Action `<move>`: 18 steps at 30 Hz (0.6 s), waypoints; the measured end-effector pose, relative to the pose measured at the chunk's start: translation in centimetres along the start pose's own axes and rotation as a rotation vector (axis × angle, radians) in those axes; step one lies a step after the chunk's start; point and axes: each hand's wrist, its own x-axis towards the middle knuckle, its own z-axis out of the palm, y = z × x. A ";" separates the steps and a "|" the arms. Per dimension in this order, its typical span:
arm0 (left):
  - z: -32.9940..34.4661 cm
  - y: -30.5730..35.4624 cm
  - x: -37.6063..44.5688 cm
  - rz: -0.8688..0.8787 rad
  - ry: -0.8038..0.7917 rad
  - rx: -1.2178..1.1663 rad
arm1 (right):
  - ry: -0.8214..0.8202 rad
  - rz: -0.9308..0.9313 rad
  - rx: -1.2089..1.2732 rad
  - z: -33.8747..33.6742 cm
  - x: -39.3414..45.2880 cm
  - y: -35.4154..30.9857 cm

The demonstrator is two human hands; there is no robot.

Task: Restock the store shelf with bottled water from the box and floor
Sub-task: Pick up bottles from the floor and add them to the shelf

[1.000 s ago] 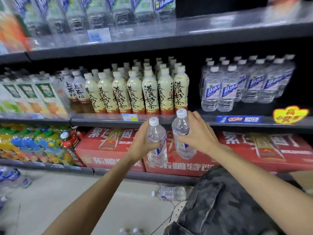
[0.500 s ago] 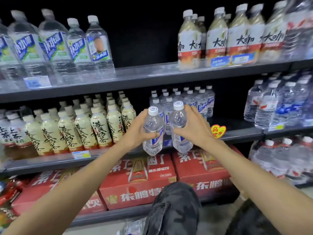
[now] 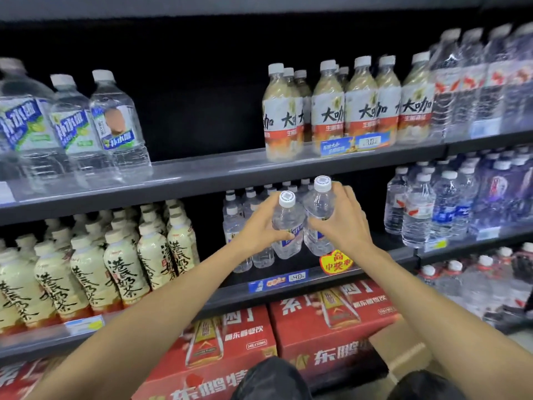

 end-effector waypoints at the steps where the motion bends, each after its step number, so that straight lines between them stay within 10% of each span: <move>1: 0.3 -0.3 0.7 0.008 -0.012 0.017 | 0.012 0.007 0.003 0.1 0.5 0.4; 18: 3.5 -7.5 8.1 -0.037 -0.113 0.301 | -0.043 0.174 0.136 7.4 4.3 7.4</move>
